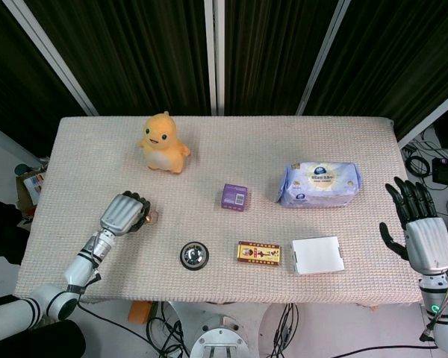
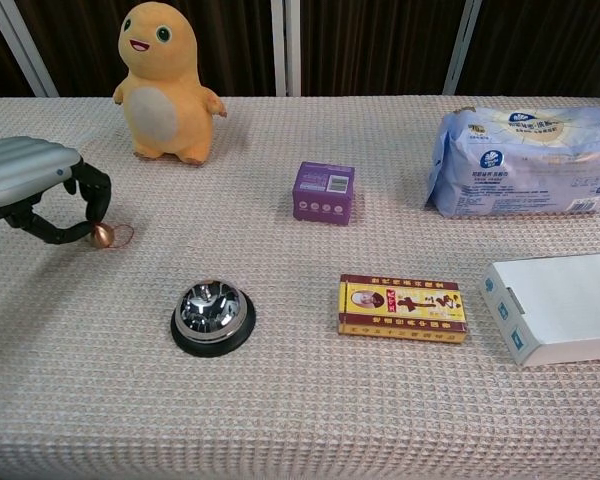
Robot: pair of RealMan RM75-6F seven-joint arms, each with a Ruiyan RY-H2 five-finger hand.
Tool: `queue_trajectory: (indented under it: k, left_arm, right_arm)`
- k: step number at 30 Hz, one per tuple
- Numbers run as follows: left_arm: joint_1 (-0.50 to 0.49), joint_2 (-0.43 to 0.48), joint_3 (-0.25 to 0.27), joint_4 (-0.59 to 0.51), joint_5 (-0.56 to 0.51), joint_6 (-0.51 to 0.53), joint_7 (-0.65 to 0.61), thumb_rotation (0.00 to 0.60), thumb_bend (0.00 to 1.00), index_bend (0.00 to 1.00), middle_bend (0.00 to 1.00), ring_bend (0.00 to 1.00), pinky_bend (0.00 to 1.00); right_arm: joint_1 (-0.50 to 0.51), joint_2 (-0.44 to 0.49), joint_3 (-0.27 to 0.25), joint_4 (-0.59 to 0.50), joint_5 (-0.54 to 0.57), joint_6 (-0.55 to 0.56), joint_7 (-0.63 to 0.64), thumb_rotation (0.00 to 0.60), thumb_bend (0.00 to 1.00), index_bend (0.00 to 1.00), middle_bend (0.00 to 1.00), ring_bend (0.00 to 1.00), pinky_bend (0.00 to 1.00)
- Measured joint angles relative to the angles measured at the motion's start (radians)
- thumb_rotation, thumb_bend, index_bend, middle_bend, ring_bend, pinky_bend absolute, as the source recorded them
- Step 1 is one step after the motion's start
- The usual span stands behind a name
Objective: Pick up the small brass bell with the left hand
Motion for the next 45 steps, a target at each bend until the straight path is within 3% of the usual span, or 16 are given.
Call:
queue_trajectory:
  k: [7, 17, 21, 32, 36, 42, 45]
  left_arm:
    - [0.011, 0.03, -0.018, -0.045, 0.013, 0.064, -0.012, 0.6, 0.45, 0.62, 0.55, 0.4, 0.4]
    - [0.039, 0.137, -0.14, -0.245, -0.017, 0.187, -0.251, 0.6, 0.48, 0.66, 0.6, 0.43, 0.44]
    - [0.038, 0.156, -0.142, -0.235, 0.0, 0.21, -0.227, 0.6, 0.47, 0.66, 0.6, 0.43, 0.48]
    - [0.017, 0.277, -0.115, -0.282, -0.013, 0.091, 0.222, 0.6, 0.51, 0.68, 0.63, 0.46, 0.48]
    - [0.006, 0.287, -0.107, -0.329, -0.062, 0.014, 0.193, 0.6, 0.51, 0.69, 0.63, 0.46, 0.49]
    - [-0.002, 0.3, -0.1, -0.362, -0.094, -0.03, -0.004, 0.6, 0.5, 0.69, 0.64, 0.47, 0.49]
    - [-0.005, 0.297, -0.094, -0.36, -0.105, -0.042, -0.003, 0.6, 0.5, 0.7, 0.64, 0.47, 0.49]
  right_arm:
    - [-0.001, 0.006, 0.006, -0.006, 0.0, 0.006, 0.001, 0.6, 0.33, 0.0, 0.0, 0.0, 0.0]
    - [-0.006, 0.008, 0.006, -0.008, 0.004, 0.007, 0.004, 0.6, 0.33, 0.0, 0.0, 0.0, 0.0]
    - [-0.005, 0.004, 0.006, -0.009, -0.001, 0.008, 0.001, 0.6, 0.33, 0.0, 0.0, 0.0, 0.0]
    - [-0.011, 0.01, 0.009, -0.014, 0.002, 0.016, -0.002, 0.6, 0.33, 0.0, 0.0, 0.0, 0.0]
    - [-0.012, 0.011, 0.01, -0.008, 0.009, 0.013, 0.006, 0.6, 0.33, 0.0, 0.0, 0.0, 0.0]
    - [-0.01, -0.001, 0.008, 0.009, 0.014, 0.001, 0.017, 0.6, 0.33, 0.0, 0.0, 0.0, 0.0]
    - [-0.008, -0.005, 0.008, 0.014, 0.015, -0.002, 0.018, 0.6, 0.33, 0.0, 0.0, 0.0, 0.0]
